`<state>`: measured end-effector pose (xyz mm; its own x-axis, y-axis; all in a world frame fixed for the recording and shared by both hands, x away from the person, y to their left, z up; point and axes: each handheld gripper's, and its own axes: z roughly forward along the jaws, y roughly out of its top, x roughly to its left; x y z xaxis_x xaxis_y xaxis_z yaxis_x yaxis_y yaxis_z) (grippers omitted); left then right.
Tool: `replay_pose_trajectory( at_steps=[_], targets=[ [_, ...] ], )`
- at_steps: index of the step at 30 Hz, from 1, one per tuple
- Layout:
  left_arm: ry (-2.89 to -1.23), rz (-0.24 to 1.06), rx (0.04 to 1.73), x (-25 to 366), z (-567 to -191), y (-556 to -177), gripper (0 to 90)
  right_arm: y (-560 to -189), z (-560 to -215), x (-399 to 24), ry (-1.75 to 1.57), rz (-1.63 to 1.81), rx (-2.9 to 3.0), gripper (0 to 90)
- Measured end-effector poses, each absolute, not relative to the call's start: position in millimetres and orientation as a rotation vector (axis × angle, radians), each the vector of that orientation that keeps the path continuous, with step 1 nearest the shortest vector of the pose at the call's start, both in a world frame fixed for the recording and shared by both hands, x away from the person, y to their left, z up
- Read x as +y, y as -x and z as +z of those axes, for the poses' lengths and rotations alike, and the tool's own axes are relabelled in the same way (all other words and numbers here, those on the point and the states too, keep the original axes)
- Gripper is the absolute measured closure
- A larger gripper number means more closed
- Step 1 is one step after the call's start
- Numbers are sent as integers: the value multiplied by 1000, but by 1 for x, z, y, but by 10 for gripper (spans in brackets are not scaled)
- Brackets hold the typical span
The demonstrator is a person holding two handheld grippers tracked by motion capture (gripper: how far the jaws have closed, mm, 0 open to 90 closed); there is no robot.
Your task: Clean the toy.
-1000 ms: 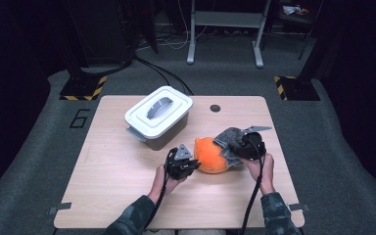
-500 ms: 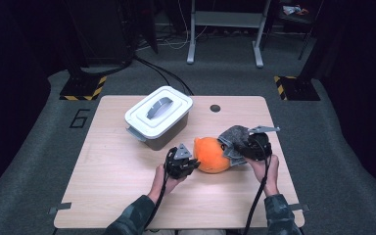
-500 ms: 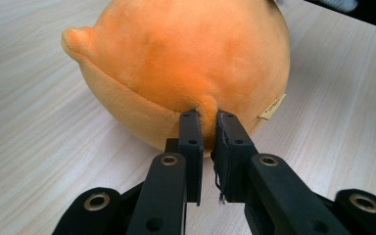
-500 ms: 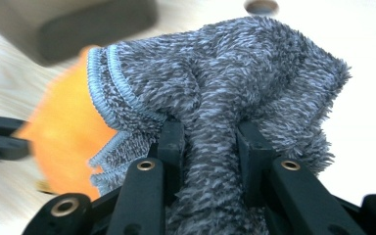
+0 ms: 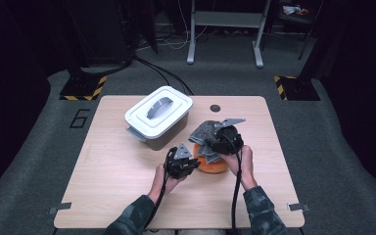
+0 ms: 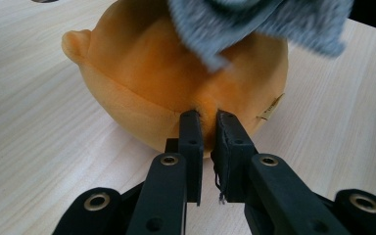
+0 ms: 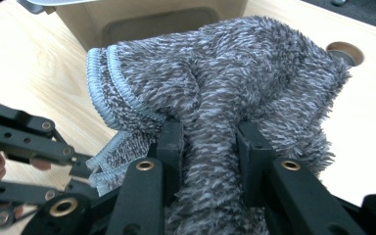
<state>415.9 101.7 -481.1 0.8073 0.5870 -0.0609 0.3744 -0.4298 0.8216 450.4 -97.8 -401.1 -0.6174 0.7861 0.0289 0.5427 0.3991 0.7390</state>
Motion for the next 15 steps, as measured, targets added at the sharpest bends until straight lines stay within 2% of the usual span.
replay_pose_trajectory(
  at_steps=[5, 15],
  targets=[
    [-2067, 296, 714, 102, -481, -416, 822, -456, -411, -80, -1150, 1000, 2376, 683],
    [-2052, 277, 718, 101, -482, -416, 824, -454, -414, -83, -1103, 925, 2386, 684]
  ],
)
